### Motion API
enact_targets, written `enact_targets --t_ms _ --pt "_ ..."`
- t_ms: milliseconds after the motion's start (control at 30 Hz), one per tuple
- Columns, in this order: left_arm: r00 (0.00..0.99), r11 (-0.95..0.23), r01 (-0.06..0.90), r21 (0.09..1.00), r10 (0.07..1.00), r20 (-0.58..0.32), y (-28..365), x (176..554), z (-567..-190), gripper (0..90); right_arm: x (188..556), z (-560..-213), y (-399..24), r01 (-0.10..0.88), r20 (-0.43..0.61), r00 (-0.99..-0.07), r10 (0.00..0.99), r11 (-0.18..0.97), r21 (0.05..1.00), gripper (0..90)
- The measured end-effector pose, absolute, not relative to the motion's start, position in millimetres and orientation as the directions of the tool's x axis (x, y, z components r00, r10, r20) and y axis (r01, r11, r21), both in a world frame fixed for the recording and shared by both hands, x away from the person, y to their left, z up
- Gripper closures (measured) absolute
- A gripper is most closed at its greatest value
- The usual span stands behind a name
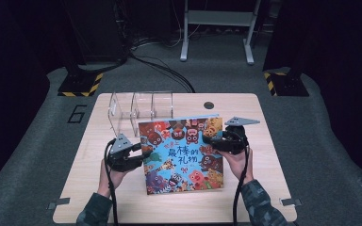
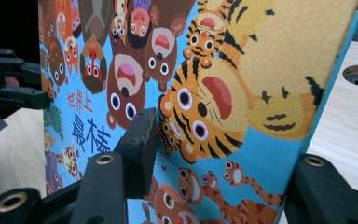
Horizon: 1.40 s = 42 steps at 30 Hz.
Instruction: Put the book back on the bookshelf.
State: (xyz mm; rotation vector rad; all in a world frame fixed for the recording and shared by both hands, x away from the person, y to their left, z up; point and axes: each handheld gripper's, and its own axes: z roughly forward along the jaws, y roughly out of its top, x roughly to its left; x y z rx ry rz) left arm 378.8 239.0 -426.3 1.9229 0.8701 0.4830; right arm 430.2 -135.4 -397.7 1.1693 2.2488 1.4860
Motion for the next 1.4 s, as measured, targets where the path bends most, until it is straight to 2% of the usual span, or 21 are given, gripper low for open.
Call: enact_targets --t_ms 1400 --pt "0.668 -0.297 0.298 0.907 0.744 0.024 251 376 -413 60.9 431 -377 -127 0.441 0.139 -0.706 0.695 0.276 0.854 47.1"
